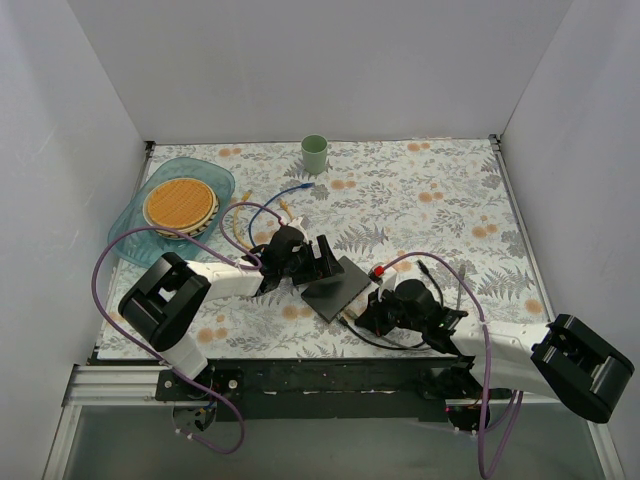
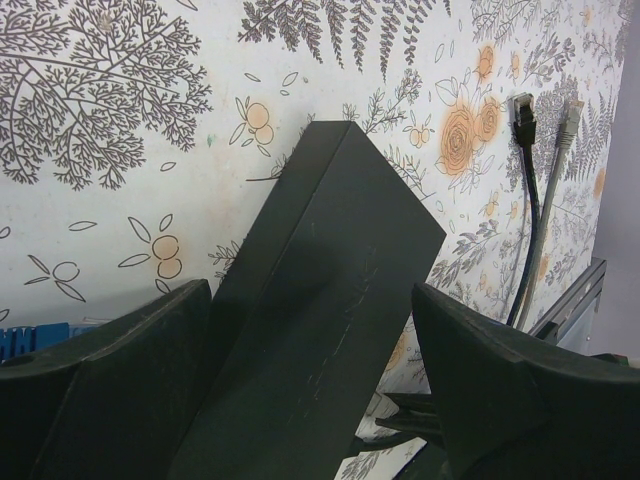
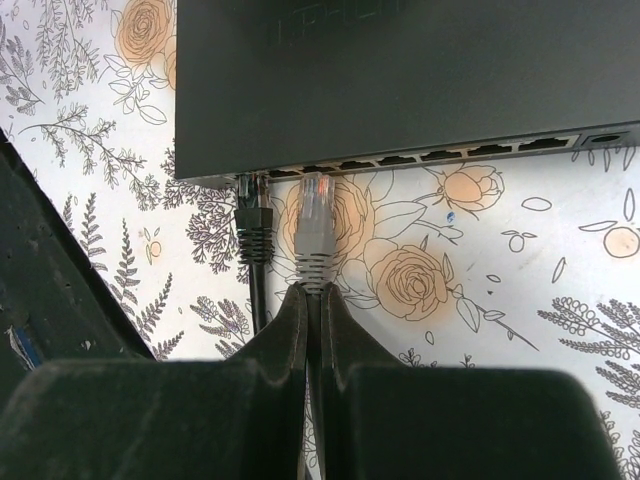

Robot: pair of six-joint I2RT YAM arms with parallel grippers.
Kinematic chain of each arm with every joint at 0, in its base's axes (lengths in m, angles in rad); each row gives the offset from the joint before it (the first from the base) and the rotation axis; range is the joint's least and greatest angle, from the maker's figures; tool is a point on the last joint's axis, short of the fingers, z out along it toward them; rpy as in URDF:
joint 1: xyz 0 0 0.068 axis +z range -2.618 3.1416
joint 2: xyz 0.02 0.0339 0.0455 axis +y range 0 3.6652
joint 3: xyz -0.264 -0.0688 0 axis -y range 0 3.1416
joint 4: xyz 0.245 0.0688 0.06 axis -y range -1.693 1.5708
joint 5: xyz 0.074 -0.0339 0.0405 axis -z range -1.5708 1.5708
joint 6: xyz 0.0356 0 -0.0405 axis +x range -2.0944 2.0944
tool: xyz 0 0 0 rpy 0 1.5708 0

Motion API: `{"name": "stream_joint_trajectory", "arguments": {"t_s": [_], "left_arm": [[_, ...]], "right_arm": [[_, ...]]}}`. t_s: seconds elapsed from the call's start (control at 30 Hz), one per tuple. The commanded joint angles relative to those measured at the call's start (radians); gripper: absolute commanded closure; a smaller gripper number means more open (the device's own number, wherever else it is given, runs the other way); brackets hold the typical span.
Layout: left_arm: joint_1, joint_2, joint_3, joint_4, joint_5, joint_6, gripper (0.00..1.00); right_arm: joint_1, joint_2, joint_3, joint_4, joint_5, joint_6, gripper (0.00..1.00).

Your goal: Insert the plug into the switch port

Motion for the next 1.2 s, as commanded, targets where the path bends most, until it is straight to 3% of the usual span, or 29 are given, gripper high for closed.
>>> {"name": "stream_joint_trajectory", "arguments": {"t_s": [0.0,1.17], "left_arm": [[-0.002,0.033,-0.041,-0.108,-0.014,0.02,0.18],[-0.002,0.03,-0.05,-0.111,0.006,0.026,0.21]], "right_arm": [[0.012,-0.004,0.034,0.063,0.008,0.003,0.99],[0.026,0.072,0.06,0.122,0.06,0.017,0.99]]}}
